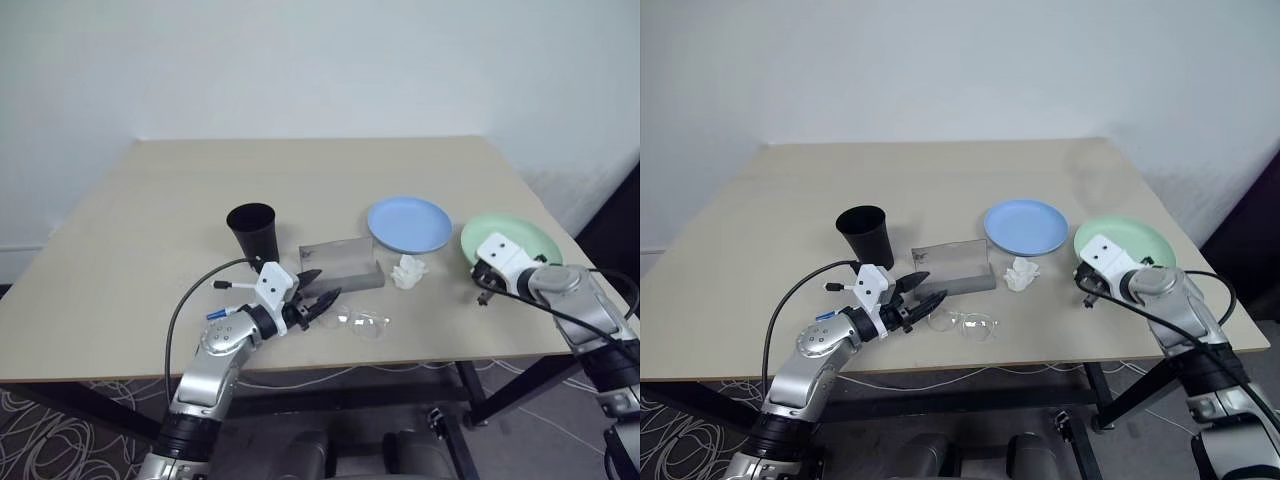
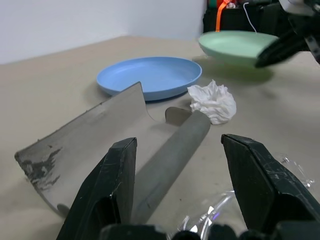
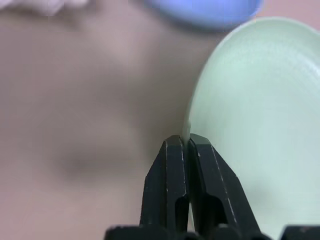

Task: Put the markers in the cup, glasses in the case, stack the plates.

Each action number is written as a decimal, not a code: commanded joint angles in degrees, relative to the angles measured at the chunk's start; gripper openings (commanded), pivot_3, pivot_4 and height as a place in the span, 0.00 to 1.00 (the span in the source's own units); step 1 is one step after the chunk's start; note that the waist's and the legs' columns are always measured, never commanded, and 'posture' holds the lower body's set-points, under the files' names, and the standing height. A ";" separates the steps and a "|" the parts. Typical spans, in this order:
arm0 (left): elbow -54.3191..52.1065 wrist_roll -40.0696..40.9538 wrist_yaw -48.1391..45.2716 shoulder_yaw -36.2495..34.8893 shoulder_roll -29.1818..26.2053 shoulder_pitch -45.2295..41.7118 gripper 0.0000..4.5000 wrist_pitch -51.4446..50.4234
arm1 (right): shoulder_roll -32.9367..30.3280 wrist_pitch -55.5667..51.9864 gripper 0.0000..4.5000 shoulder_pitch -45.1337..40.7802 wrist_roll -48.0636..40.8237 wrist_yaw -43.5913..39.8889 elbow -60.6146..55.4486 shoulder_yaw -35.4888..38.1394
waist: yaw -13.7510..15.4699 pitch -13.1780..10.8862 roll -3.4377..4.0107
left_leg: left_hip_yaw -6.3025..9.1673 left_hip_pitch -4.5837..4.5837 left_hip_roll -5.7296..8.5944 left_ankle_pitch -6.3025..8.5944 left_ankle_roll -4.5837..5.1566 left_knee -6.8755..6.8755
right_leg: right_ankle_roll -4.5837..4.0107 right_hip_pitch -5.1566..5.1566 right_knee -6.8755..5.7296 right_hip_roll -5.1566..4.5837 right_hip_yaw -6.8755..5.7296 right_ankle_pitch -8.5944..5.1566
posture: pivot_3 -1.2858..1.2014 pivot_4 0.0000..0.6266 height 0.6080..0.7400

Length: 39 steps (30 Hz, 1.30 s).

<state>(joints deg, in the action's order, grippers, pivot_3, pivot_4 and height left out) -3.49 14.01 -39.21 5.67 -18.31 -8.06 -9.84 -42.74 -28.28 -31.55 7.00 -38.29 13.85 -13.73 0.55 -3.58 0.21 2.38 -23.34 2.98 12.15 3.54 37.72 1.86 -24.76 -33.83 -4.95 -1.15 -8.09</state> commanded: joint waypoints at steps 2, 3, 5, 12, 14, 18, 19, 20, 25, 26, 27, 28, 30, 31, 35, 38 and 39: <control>-0.64 -0.04 -0.09 -0.40 -0.18 -1.72 0.63 1.08 | 1.49 9.15 0.01 -6.47 2.59 -1.02 5.44 -1.52 | 0.00 0.00 0.00 | -0.12 0.01 -0.05 0.04 0.06 -0.06 | -0.01 -0.07 0.00 0.04 0.04 0.02 | 0.52 0.00 1.00; -0.55 -0.06 -0.05 -0.39 -0.13 -1.82 0.63 1.11 | 2.27 11.84 0.01 -8.27 2.86 -1.83 7.99 -2.19 | 0.00 0.00 0.00 | -0.17 0.00 -0.06 0.06 0.09 -0.07 | -0.01 -0.10 0.00 0.05 0.06 0.02 | 0.52 0.00 1.00; -0.51 -0.13 0.06 -0.29 0.01 -1.89 0.63 1.17 | 4.08 17.11 0.01 -11.64 3.41 -2.87 13.26 -3.34 | -0.01 0.00 0.00 | -0.28 -0.01 -0.05 0.07 0.15 -0.11 | -0.02 -0.15 0.02 0.07 0.15 0.02 | 0.52 0.00 1.00; -0.55 -0.32 0.61 -0.58 0.13 -1.95 0.63 1.41 | 10.78 33.01 0.01 -21.09 5.24 -4.55 32.39 -5.51 | -0.26 0.01 0.00 | -0.40 0.01 -0.01 0.09 0.26 0.02 | -0.08 -0.13 0.02 0.07 0.28 0.15 | 0.52 0.00 1.00; -0.76 -0.32 0.77 -0.75 0.02 -1.71 0.63 1.44 | 12.21 36.44 0.01 -23.33 6.01 -5.00 36.78 -5.92 | -0.33 0.01 0.01 | -0.39 0.01 -0.01 0.08 0.27 0.04 | -0.09 -0.12 0.01 0.09 0.29 0.20 | 0.52 0.00 1.00; -0.97 -0.46 1.18 -0.61 0.15 -1.37 0.63 1.57 | 14.53 40.55 0.15 -26.34 6.24 -5.60 43.43 -5.25 | -0.52 0.02 0.03 | -0.39 0.12 -0.01 0.08 0.26 0.00 | -0.11 -0.10 -0.02 0.12 0.34 0.23 | 0.52 0.00 1.00; -1.04 -0.48 1.28 -0.58 0.17 -1.34 0.63 1.56 | 14.86 41.24 0.22 -26.79 6.17 -5.79 44.54 -5.00 | -0.58 0.02 0.03 | -0.40 0.17 -0.01 0.08 0.26 -0.03 | -0.11 -0.08 -0.02 0.12 0.36 0.23 | 0.52 0.00 1.00; -1.16 -0.47 1.38 -0.59 0.17 -1.30 0.63 1.52 | 15.11 41.80 0.29 -27.11 5.95 -6.24 45.30 -4.72 | -0.58 0.02 0.03 | -0.41 0.27 -0.01 0.08 0.25 -0.09 | -0.11 -0.01 -0.02 0.12 0.38 0.23 | 0.52 0.00 1.00; -1.17 -0.42 1.54 -0.57 0.05 -1.36 0.63 1.50 | 15.45 43.63 0.68 -27.42 4.96 -8.10 46.34 -3.07 | -0.68 0.02 0.04 | -0.46 0.71 -0.01 0.09 0.24 -0.40 | -0.11 0.31 0.03 0.12 0.45 0.21 | 0.52 0.00 1.00; -1.14 -0.42 1.51 -0.55 0.04 -1.40 0.63 1.50 | 15.39 43.85 0.74 -27.30 4.69 -8.34 46.03 -2.62 | -0.68 0.03 0.06 | -0.46 0.73 -0.01 0.09 0.24 -0.42 | -0.11 0.30 0.03 0.12 0.45 0.21 | 0.52 0.00 1.00; -1.13 -0.42 1.48 -0.51 0.04 -1.46 0.63 1.49 | 15.33 43.60 0.82 -27.15 3.99 -8.86 45.43 -1.85 | -0.69 0.03 0.06 | -0.46 0.73 -0.01 0.08 0.24 -0.45 | -0.11 0.29 0.02 0.12 0.46 0.21 | 0.52 0.00 1.00; -1.12 -0.42 1.45 -0.48 0.04 -1.51 0.63 1.49 | 15.30 43.01 0.90 -27.02 3.15 -9.61 44.94 -1.04 | -0.68 0.03 0.07 | -0.45 0.74 -0.01 0.08 0.24 -0.46 | -0.11 0.28 0.01 0.13 0.46 0.21 | 0.52 0.00 1.00; -1.07 -0.40 1.30 -0.37 0.06 -1.60 0.63 1.52 | 15.08 37.99 0.90 -26.07 -0.62 -14.60 42.32 1.73 | -0.68 0.03 0.08 | -0.45 0.74 -0.01 0.08 0.24 -0.47 | -0.11 0.27 0.01 0.14 0.46 0.21 | 0.52 0.00 1.00; -1.05 -0.38 1.24 -0.34 0.06 -1.63 0.63 1.54 | 14.98 35.76 0.90 -25.59 -2.01 -16.67 41.09 2.68 | -0.68 0.03 0.08 | -0.44 0.74 -0.02 0.08 0.24 -0.47 | -0.11 0.27 0.01 0.15 0.47 0.22 | 0.52 0.00 1.00; -0.61 -0.39 0.99 -0.15 0.15 -1.81 0.63 1.67 | 14.25 23.61 0.90 -21.12 -6.58 -24.06 31.24 4.66 | -0.61 0.04 0.08 | -0.44 0.75 -0.02 0.08 0.24 -0.44 | -0.11 0.29 0.01 0.14 0.48 0.21 | 0.52 0.00 1.00; -0.29 -0.44 0.88 0.00 0.26 -2.05 0.63 1.75 | 14.14 14.52 0.90 -17.99 -8.22 -25.38 25.12 5.14 | -0.56 0.04 0.09 | -0.44 0.73 -0.01 0.08 0.24 -0.42 | -0.11 0.29 0.02 0.12 0.48 0.21 | 0.52 0.00 1.00; -0.18 -0.45 0.86 0.04 0.31 -2.18 0.63 1.75 | 14.26 11.81 0.90 -17.05 -8.59 -25.36 23.51 5.25 | -0.57 0.04 0.09 | -0.45 0.72 0.00 0.08 0.24 -0.42 | -0.11 0.28 0.02 0.11 0.48 0.21 | 0.52 0.00 1.00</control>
<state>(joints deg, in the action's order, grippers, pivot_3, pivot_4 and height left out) -2.87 13.58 -38.06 5.71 -18.11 -8.99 -9.24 -27.97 -12.61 -48.09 0.30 -63.12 41.18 -10.03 -0.02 -3.53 0.30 1.94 -22.62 2.98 12.24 3.78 37.31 1.75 -24.47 -33.81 -4.84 -0.67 -7.88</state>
